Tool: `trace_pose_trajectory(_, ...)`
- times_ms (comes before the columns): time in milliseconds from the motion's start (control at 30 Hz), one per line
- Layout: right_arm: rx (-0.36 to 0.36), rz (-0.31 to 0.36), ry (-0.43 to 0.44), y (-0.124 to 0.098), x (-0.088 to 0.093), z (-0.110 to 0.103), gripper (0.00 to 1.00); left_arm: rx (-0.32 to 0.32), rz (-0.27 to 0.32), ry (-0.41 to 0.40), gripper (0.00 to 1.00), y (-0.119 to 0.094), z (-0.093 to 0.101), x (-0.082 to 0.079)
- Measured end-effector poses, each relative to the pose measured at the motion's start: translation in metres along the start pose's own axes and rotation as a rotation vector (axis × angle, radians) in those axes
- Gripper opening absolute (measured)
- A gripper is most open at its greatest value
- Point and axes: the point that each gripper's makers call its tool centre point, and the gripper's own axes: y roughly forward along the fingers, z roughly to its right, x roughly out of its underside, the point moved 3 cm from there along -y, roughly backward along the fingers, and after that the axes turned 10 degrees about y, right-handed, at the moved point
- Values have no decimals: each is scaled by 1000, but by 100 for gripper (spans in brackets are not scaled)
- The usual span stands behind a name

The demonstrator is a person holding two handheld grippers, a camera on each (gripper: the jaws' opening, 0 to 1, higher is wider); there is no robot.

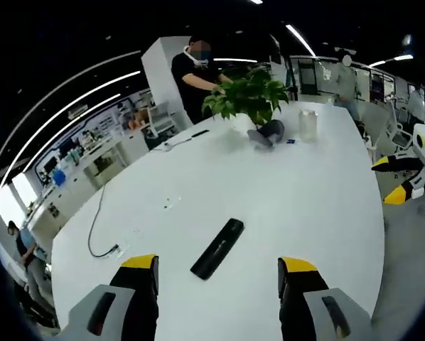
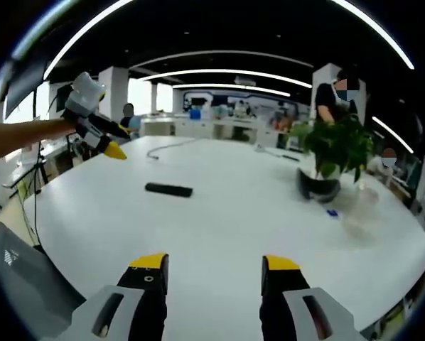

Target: Press the specified remote control buttons in sequence, fully releasing each button before pressing the next.

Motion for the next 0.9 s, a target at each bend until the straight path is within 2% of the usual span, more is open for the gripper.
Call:
trace_pose_trajectory(100, 10, 5, 8, -1, -1, 2, 50, 52, -24, -8, 68, 10, -4, 3)
trace_pose_trajectory(300, 27, 11, 9, -1, -1, 5, 51, 123, -78, 41, 65, 27, -13, 5)
trace_pose_trajectory(533, 33, -4, 8, 0, 1, 6, 51, 209, -119, 80, 58, 46, -14, 6)
trace_pose_trajectory(800, 57, -4, 10, -1, 1, 10, 50, 301, -209, 146, 53, 66, -14, 21)
trace_pose_trajectory(900, 64, -7, 7, -1, 2, 10, 51, 326, -227, 136, 53, 73, -17, 25)
